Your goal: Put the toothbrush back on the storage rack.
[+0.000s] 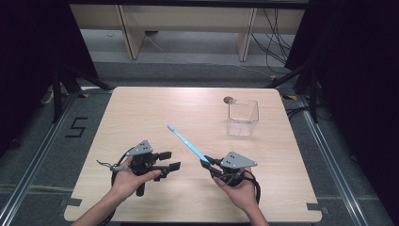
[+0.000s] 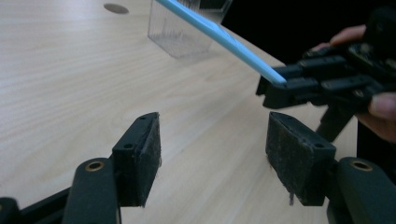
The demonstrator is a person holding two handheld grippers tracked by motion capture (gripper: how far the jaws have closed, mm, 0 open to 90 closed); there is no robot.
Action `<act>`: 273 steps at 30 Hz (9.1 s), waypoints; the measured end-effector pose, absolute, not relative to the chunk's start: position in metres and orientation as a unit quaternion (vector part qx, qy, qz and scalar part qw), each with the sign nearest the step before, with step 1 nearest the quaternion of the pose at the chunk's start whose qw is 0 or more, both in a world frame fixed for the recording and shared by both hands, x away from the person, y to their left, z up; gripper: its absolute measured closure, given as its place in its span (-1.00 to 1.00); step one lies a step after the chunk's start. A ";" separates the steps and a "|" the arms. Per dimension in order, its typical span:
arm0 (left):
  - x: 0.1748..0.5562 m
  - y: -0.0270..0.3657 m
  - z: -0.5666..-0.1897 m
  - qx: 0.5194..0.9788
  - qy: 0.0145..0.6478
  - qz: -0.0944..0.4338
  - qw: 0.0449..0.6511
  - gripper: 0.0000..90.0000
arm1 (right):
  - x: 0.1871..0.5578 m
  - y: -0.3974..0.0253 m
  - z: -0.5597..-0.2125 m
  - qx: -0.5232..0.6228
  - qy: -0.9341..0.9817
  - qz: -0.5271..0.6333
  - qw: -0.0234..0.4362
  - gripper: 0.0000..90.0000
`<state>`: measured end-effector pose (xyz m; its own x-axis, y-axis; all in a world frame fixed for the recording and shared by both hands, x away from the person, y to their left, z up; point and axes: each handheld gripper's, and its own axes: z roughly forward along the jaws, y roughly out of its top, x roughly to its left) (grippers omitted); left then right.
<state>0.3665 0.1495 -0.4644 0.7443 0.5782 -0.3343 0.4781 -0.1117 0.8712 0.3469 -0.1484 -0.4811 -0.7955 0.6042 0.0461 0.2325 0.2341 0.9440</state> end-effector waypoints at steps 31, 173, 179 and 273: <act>0.394 0.135 -0.441 0.672 0.377 0.023 0.637 0.33 | 0.347 -0.123 -0.476 0.261 0.759 0.564 0.193 0.75; 0.361 0.219 -0.523 0.705 0.334 0.286 0.557 -0.26 | 0.360 -0.166 -0.415 0.371 0.671 0.572 0.291 0.86; 0.358 0.218 -0.523 0.704 0.337 0.292 0.552 -0.24 | 0.362 -0.171 -0.413 0.376 0.664 0.575 0.296 0.86; 0.357 0.217 -0.522 0.703 0.350 0.292 0.545 -0.23 | 0.408 -0.246 -0.372 0.437 0.589 0.550 0.399 0.86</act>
